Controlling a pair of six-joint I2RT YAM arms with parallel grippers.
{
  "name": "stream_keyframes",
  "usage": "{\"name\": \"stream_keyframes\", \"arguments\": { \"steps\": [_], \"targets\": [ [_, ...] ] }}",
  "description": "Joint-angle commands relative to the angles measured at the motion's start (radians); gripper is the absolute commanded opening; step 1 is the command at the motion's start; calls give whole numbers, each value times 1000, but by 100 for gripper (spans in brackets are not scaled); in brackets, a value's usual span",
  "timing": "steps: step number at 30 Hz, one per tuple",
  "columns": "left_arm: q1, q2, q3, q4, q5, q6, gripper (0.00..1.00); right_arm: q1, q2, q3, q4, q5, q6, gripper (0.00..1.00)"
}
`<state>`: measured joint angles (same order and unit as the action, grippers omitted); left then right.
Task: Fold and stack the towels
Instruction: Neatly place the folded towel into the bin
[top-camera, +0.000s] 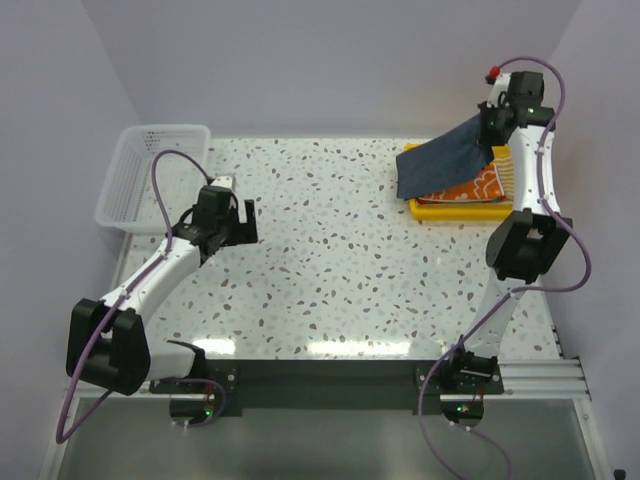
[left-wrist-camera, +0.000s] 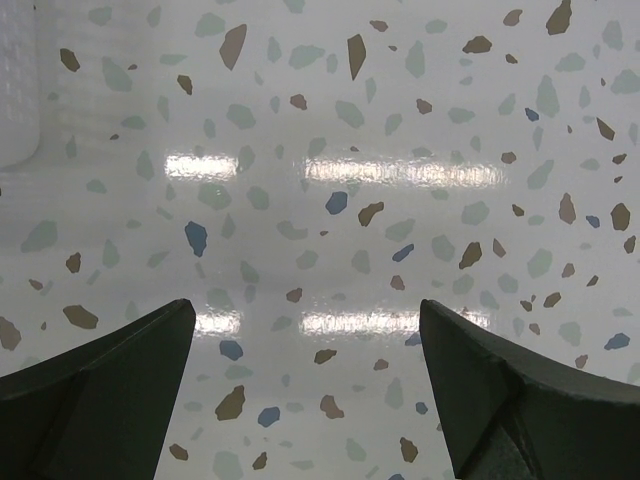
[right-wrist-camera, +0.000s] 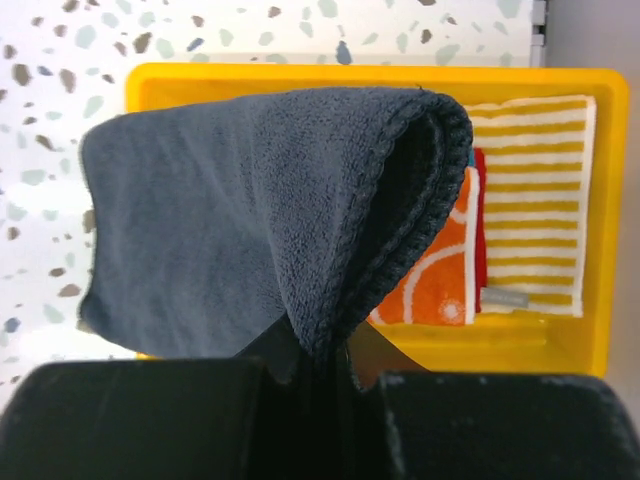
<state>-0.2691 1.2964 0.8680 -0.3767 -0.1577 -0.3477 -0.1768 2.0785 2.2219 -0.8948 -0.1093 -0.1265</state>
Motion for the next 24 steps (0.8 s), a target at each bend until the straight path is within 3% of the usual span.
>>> {"name": "stream_keyframes", "arguments": {
  "steps": [1, 6, 15, 24],
  "targets": [
    [8, 10, -12, 42, 24, 16, 100, -7, -54, -50, 91, 68, -70, 0],
    [8, 18, -12, 47, 44, 15, 100, -9, -18, -93, 132, 108, -122, 0],
    [8, 18, -17, 50, 49, 13, 100, -9, 17, -209, 282, 335, -202, 0],
    [8, 26, -17, 50, 56, 18, 100, -9, 81, -260, 402, 393, -259, 0]
  ]
}}
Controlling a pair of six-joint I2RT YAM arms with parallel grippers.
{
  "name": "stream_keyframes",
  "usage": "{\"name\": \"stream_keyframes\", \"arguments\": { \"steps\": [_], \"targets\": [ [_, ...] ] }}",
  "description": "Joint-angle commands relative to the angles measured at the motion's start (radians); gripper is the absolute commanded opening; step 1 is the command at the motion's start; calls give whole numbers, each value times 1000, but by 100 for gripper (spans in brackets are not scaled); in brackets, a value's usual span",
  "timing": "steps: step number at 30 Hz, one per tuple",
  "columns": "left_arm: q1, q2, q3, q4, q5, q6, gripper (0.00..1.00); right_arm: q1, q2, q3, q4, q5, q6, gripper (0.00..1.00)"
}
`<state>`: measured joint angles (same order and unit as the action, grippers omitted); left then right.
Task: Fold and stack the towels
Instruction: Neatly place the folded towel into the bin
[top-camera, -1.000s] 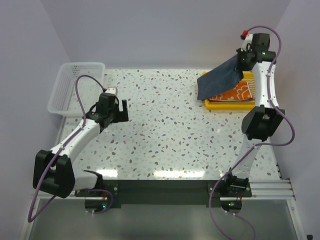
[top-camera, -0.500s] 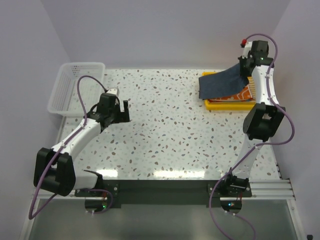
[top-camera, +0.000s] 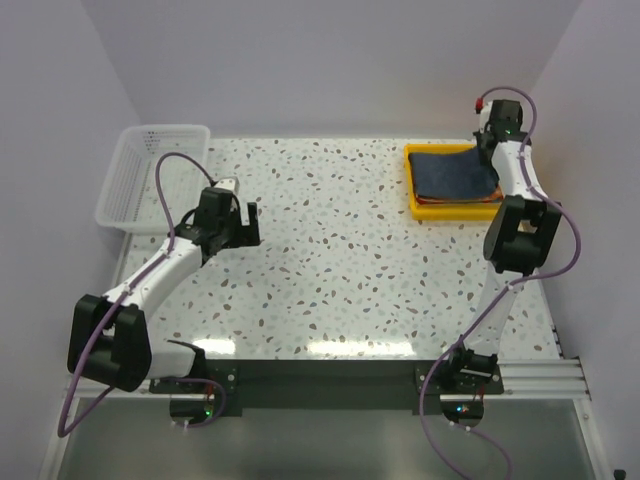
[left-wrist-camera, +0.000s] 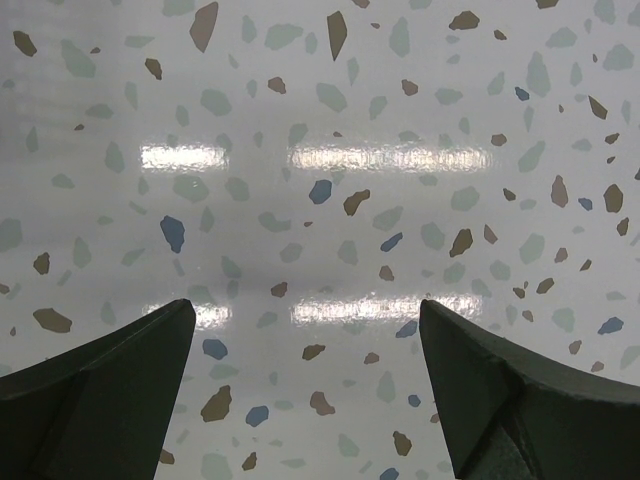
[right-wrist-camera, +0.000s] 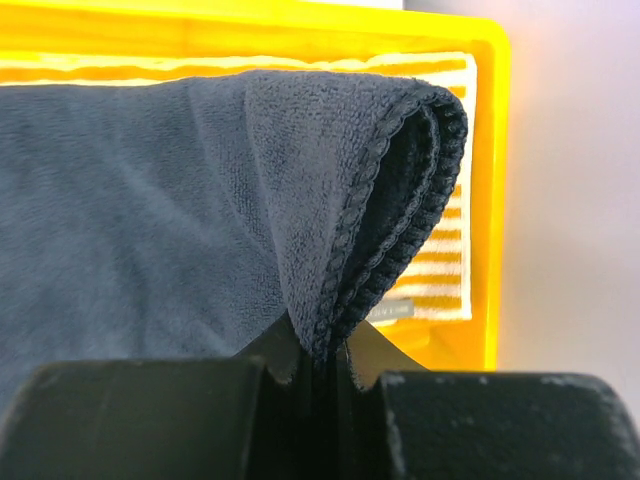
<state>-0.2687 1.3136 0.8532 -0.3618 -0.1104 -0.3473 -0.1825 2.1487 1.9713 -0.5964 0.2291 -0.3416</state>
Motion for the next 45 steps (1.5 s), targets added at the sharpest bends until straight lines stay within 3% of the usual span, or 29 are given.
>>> {"name": "stream_keyframes", "arguments": {
  "steps": [1, 8, 9, 14, 18, 21, 25, 30, 32, 39, 45],
  "targets": [
    [8, 10, 0, 34, 9, 18, 100, -3, 16, -14, 116, 58, -46, 0],
    [8, 19, 1, 37, 15, 19, 100, -3, 65, -12, 147, 62, -43, 10],
    [8, 19, -2, 35, 15, 19, 100, -3, 72, -12, 145, 71, -37, 24],
    [8, 16, 1, 35, 15, 19, 100, -3, 69, -22, 198, 229, 30, 62],
    [8, 1, 4, 29, 8, 21, 100, -3, 24, 17, 166, 514, 143, 76],
    [10, -22, 7, 24, -2, 22, 100, -2, -47, -11, 104, 544, 254, 80],
    [11, -66, 15, 6, -17, 24, 100, -2, -252, -95, -9, 454, 421, 85],
    [11, -161, 53, -35, -63, 21, 100, 0, -553, -302, -140, 273, 599, 99],
    [11, -213, 101, -115, -97, 2, 100, 0, -739, -415, -149, 172, 641, 99],
    [11, -483, 130, -305, -224, -45, 100, 5, -1285, -702, -190, 29, 678, 99],
    [11, -738, 136, -370, -244, -38, 100, 152, -1616, -868, -275, 26, 730, 99]
  ]
}}
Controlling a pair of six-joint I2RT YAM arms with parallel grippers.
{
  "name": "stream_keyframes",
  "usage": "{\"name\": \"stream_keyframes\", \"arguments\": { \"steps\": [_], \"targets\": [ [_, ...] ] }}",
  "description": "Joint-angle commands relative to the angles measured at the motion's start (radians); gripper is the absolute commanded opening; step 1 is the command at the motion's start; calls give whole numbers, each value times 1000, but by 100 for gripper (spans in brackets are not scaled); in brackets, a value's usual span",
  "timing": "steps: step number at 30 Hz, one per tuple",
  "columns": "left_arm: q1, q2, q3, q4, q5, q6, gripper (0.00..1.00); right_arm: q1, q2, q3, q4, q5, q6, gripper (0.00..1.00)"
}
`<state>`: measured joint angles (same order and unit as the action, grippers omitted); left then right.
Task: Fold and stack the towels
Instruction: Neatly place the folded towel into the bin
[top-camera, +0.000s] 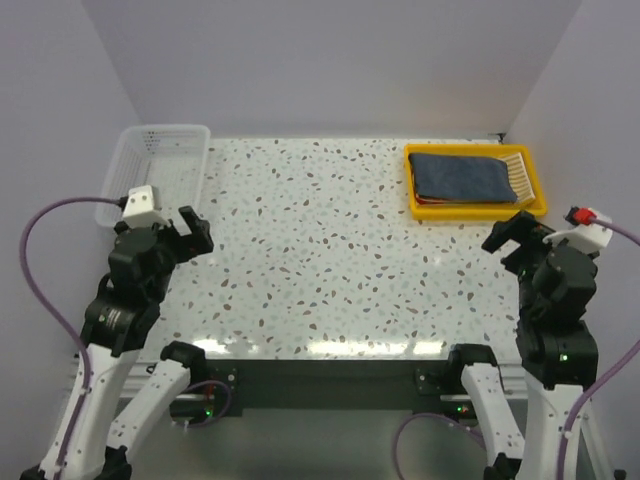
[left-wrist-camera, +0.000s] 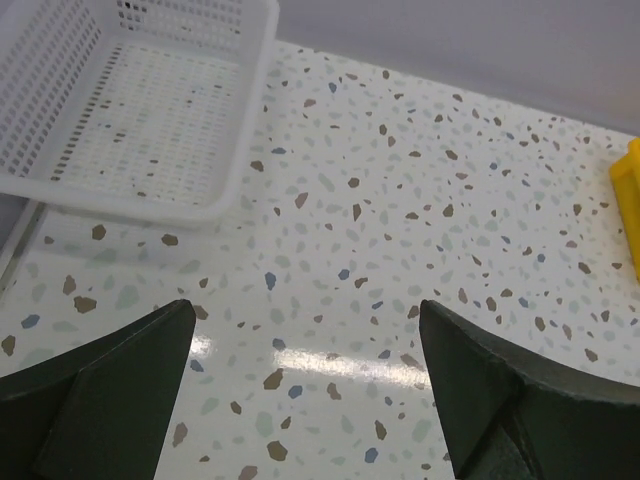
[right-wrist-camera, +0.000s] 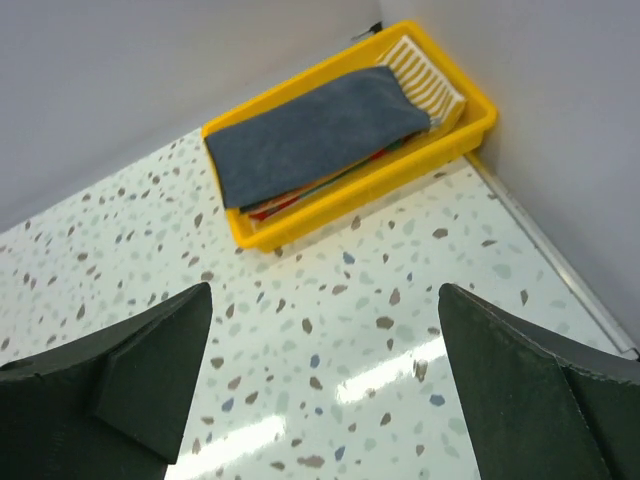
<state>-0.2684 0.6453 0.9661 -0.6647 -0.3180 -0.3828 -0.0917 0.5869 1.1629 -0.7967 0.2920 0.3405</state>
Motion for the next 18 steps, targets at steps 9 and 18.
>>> {"name": "stream_keyframes", "arguments": {
  "steps": [9, 18],
  "targets": [
    [9, -426, -153, 71, -69, -21, 100, 138, -165, -187, -85, -17, 46, 99],
    [9, -492, -303, 166, -87, 12, 100, 156, -151, -192, -50, -5, 9, 99]
  ]
}}
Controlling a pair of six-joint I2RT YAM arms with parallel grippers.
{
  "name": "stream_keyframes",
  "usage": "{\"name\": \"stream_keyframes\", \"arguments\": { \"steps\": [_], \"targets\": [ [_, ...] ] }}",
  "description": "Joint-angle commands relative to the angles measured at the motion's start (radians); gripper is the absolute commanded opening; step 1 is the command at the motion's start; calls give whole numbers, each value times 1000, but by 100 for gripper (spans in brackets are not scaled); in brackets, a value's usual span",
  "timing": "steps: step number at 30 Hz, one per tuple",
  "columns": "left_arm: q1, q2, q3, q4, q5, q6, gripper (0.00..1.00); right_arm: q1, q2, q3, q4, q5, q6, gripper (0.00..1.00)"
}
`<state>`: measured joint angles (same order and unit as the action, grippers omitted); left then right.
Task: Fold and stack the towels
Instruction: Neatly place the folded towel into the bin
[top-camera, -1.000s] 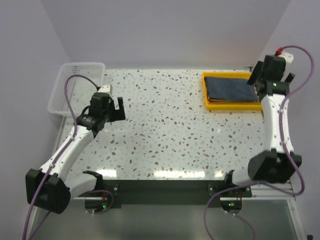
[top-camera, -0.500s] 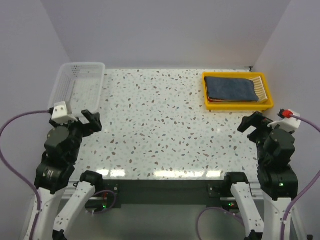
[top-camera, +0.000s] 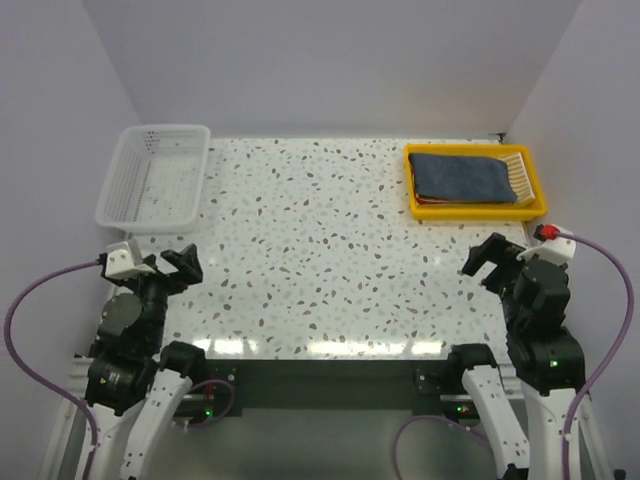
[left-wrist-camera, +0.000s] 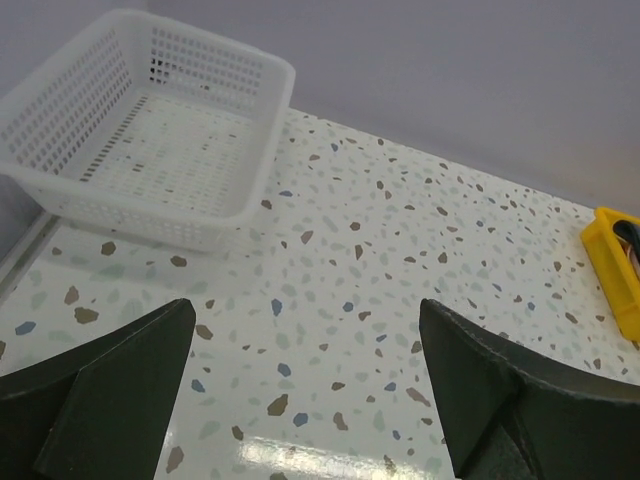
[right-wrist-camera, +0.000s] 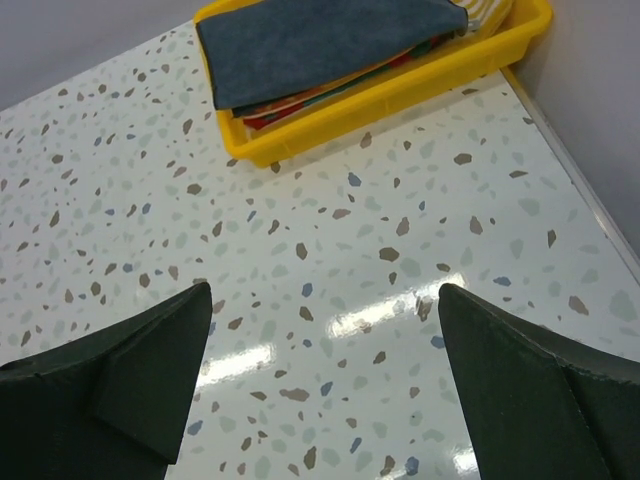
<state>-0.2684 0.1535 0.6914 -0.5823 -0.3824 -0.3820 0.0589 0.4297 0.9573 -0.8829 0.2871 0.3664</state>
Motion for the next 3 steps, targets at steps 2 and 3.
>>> {"name": "stream_keyframes", "arguments": {
  "steps": [2, 3],
  "targets": [
    [9, 7, -55, 90, -23, 8, 100, 7, 7, 18, 38, 3, -20, 99],
    [9, 8, -64, 99, -20, 6, 100, 7, 14, 20, 38, 3, -24, 99]
  ]
}}
